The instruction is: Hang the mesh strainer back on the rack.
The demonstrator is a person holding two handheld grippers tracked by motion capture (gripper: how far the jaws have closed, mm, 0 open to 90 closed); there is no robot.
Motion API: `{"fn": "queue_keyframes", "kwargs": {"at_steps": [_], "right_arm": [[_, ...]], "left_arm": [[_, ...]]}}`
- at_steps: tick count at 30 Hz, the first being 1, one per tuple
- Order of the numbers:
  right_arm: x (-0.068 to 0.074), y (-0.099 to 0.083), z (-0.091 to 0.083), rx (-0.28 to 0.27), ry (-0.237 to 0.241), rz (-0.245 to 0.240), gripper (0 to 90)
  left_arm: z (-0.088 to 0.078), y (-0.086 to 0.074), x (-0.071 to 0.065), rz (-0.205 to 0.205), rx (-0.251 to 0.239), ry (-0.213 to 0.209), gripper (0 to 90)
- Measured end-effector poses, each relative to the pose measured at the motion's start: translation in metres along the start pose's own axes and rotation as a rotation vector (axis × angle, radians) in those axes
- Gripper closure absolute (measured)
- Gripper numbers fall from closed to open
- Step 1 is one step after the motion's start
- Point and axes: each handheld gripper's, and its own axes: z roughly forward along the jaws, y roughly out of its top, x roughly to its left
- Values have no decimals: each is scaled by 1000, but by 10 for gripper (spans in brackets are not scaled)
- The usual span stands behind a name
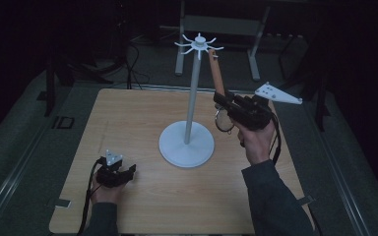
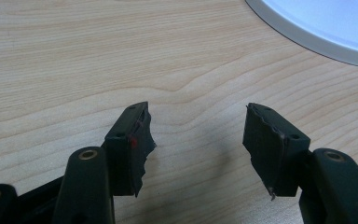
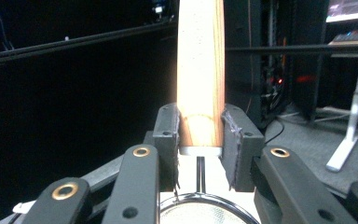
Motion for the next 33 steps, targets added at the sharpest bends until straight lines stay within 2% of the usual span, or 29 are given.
{"fn": "queue_keyframes", "kwargs": {"at_steps": [2, 4, 8, 13, 23, 29, 33], "right_arm": [[1, -1, 1, 19, -19, -10, 671], [3, -3, 2, 26, -44, -33, 522], [7, -5, 2, 54, -78, -66, 476], [5, -7, -2, 52, -95, -70, 404], [-2, -15, -9, 87, -146, -72, 320], [-6, -23, -10, 148, -195, -110, 314], [-12, -37, -11, 211, -228, -118, 314]], "left_arm": [[0, 0, 0, 0, 0, 0, 416], [0, 0, 0, 0, 0, 0, 416], [0, 0, 0, 0, 0, 1, 416], [0, 0, 0, 1, 1, 1, 416], [0, 0, 0, 1, 0, 0, 416], [0, 0, 0, 3, 3, -1, 416], [0, 0, 0, -2, -3, 1, 416]]}}
